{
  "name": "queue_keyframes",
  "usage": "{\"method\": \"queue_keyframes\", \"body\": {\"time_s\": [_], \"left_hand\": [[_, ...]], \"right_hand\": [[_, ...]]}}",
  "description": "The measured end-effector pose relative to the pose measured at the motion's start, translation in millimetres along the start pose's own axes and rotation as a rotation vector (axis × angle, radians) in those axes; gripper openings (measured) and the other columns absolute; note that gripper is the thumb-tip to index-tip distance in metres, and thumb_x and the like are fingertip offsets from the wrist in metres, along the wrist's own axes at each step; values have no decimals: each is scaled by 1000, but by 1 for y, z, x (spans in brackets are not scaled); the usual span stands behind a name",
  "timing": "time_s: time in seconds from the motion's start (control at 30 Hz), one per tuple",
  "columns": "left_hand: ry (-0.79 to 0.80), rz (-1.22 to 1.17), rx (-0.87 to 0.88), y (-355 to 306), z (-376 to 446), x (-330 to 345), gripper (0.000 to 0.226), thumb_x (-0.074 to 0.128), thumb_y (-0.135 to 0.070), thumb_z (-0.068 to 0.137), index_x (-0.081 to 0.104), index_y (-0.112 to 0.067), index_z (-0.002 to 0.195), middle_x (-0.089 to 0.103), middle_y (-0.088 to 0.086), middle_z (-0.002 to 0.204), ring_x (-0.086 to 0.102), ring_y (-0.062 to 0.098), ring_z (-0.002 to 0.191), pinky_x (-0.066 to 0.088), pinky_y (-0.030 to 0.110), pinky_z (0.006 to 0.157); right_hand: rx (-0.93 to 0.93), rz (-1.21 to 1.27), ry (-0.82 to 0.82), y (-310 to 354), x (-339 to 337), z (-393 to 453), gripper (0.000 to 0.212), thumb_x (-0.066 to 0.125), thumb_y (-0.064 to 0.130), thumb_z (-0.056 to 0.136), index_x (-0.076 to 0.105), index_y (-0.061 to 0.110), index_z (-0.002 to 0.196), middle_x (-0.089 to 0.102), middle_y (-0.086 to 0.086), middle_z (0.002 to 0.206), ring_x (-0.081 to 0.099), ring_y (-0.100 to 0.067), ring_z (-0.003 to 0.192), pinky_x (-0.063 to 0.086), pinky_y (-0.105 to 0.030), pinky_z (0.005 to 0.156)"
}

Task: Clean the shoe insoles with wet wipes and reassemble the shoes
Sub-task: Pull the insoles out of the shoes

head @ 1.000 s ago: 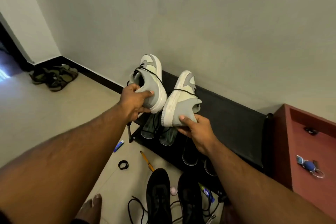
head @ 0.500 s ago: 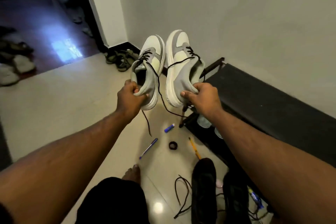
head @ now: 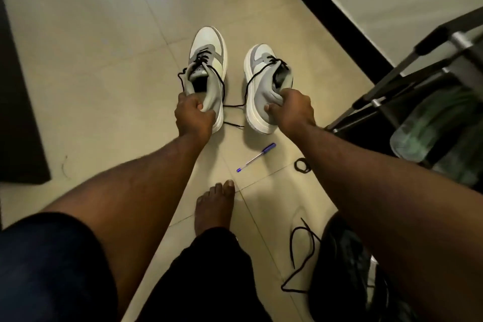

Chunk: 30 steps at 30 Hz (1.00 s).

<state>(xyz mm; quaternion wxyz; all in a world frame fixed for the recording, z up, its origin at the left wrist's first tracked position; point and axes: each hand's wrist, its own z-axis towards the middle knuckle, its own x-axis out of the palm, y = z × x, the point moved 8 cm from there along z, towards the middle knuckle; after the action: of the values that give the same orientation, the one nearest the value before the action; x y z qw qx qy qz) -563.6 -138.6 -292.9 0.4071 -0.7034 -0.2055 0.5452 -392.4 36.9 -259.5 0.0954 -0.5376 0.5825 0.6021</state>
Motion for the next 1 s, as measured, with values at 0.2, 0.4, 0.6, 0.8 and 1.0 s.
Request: {"method": "queue_keyframes", "body": {"time_s": [0.2, 0.4, 0.6, 0.8, 1.0], "left_hand": [[36, 44, -86, 45, 20, 52, 23, 67, -2, 75, 50, -13, 87, 54, 14, 101, 46, 20, 79, 37, 26, 68], [206, 35, -86, 71, 22, 97, 37, 64, 4, 72, 40, -22, 78, 45, 7, 99, 39, 16, 80, 33, 22, 64], [303, 462, -73, 31, 9, 102, 60, 69, -23, 86, 41, -15, 138, 25, 15, 154, 33, 38, 136, 34, 41, 111], [859, 508, 344, -116, -85, 153, 37, 76, -8, 81, 65, -5, 117, 64, 14, 115, 61, 26, 102, 48, 25, 81], [1085, 258, 111, -198, -214, 191, 12, 60, -6, 90, 62, -11, 101, 59, 16, 93, 55, 26, 79, 41, 27, 59]], "right_hand": [[45, 173, 37, -42, 57, 35, 37, 59, 11, 87, 59, 15, 124, 61, -10, 122, 57, -25, 109, 41, -24, 84], [107, 317, 126, -64, 113, 57, 30, 49, -7, 83, 67, 13, 94, 66, -4, 103, 61, -20, 98, 51, -31, 92], [80, 440, 134, -72, 72, 13, 23, 58, -2, 81, 66, 20, 81, 66, -1, 81, 58, -19, 76, 53, -39, 77], [296, 752, -83, -152, -52, -99, 24, 59, -8, 83, 63, 12, 69, 56, -4, 63, 49, -15, 60, 43, -28, 58], [693, 1205, -489, -260, -128, -195, 21, 54, -10, 89, 57, 1, 72, 54, -13, 66, 54, -18, 57, 51, -19, 50]]}}
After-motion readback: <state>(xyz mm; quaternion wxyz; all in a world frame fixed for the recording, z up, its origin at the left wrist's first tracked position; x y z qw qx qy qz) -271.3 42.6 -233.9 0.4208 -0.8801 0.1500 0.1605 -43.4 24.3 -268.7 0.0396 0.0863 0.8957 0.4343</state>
